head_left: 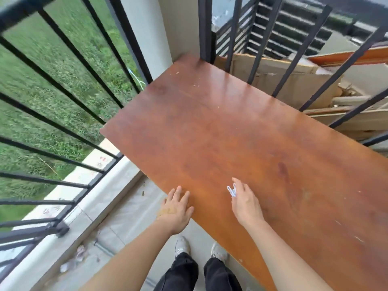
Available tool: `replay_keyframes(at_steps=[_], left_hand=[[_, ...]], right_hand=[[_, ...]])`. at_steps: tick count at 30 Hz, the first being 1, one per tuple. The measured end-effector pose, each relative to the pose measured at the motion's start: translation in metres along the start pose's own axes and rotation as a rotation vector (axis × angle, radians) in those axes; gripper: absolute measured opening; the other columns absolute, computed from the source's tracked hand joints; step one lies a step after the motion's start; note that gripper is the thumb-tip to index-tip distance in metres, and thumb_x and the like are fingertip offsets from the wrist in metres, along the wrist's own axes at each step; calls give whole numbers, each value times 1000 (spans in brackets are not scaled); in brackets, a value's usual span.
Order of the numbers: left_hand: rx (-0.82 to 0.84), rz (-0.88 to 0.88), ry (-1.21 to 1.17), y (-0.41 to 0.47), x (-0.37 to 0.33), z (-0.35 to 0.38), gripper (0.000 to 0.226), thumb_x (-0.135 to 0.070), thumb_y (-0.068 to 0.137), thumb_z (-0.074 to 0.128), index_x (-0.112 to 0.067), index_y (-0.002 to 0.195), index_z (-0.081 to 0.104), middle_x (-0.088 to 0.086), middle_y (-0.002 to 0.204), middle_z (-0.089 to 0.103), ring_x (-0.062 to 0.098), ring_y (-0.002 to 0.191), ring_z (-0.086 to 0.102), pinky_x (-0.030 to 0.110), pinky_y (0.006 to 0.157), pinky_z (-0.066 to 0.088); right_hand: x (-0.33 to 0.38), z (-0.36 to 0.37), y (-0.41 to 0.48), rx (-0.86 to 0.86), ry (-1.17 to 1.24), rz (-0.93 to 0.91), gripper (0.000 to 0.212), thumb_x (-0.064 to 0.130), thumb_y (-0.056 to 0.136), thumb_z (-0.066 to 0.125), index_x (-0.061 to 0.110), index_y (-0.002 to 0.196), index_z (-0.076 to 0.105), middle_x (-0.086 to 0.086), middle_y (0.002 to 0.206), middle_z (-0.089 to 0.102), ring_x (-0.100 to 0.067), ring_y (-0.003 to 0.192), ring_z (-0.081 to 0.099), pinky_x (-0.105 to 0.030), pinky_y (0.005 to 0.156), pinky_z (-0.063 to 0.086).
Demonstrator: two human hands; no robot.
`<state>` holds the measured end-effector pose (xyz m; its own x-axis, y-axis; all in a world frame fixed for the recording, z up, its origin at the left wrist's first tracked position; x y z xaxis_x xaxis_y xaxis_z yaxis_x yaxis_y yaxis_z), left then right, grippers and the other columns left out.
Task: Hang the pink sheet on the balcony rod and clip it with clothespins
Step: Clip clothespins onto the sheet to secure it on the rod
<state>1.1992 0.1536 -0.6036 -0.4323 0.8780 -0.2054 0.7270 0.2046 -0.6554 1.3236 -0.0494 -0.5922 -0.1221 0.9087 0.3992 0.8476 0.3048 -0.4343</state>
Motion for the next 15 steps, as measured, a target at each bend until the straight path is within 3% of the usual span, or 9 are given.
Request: replay_keyframes(at_steps=[3,8,15], left_hand=[[-99,-98,-76,-29,35,-28,62,-53,101,25,-29,156,11,3,165,-3,23,151,-4,44,120,11],[-374,-349,-224,-118,114,-66,61,-51,101,33,-28,155,19,3,165,3,24,152,3,44,120,14],[-681,-845,-546,-330,205,4,54,-43,101,43,-23,150,36,3,162,22,21,149,17,32,119,13]], right_hand=[[50,-7,-8,26,-70,-134,62,12,90,55,25,148,40,-2,129,60,-26,116,58,-35,94,45],[187,1,-35,116,-104,-530,50,19,79,63,26,129,62,2,119,61,-22,115,57,-31,89,46],[346,60,-170,330,-28,-1007,36,31,82,65,24,118,62,6,104,58,-19,101,60,-29,80,44]])
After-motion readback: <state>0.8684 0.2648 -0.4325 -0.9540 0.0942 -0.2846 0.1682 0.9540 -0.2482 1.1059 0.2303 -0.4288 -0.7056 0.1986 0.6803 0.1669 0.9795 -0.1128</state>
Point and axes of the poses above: each hand's wrist, its own y-axis towards the middle knuckle, its own z-axis out of the palm, x = y × z, the point moved 8 cm from there along y, towards the middle knuckle
